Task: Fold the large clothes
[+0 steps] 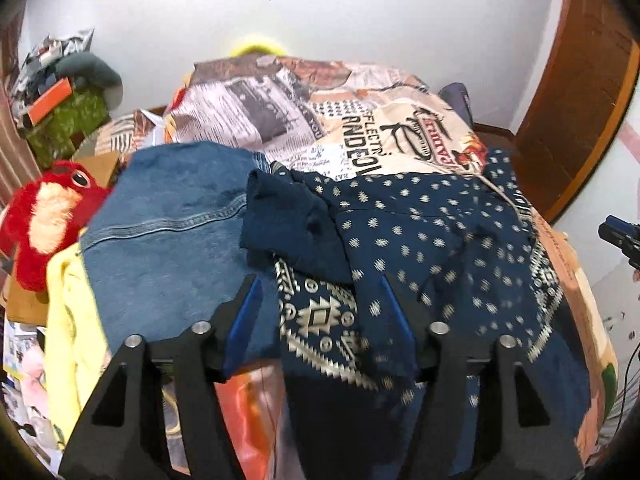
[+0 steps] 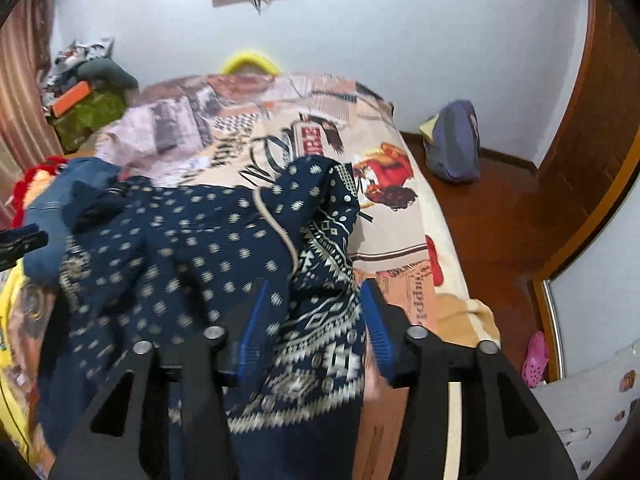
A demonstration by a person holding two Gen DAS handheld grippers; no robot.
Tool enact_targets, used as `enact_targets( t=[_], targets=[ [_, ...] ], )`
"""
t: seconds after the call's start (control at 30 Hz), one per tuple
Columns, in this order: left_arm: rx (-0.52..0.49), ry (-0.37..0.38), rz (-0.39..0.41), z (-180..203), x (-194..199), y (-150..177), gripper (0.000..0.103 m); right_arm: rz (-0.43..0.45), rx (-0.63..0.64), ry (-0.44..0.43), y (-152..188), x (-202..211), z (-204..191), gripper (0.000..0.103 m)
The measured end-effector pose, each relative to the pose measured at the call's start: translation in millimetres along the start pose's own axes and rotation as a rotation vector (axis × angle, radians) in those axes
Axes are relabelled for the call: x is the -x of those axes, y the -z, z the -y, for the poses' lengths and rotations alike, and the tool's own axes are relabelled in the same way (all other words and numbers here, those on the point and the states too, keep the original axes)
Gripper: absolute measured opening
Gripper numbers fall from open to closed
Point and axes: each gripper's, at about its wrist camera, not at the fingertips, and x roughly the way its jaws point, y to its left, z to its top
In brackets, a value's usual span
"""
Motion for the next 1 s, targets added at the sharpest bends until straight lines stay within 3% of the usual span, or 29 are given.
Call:
enact_targets(
  t=[0.23,0.53,0.77,0.87,1.0],
  targets=[
    [-0.039,0.016,-0.028,0,31,31,0.072,-0.013,0.006,-0.011,33,40,-4,0.049],
    [0.059,0.131,-0.258,-9,-1,104,0.072,-0.141,-0.061,-0.03,92,34,3,0.049],
    [0.095,0.203,-0.349,1,-17,148,0.072,-0.264,-0.165,-0.048,143,13,18,0.049],
    [0.158,0.238,-0.342,-4,-20,157,0.072,-0.3,-0.217,-0.085,158,6,23,0.049],
    [0.317,0.374,-0.367,-20,-29,170,0.072,-0.341,-0.278,-0.137,172,-9,23,0.049]
  ],
)
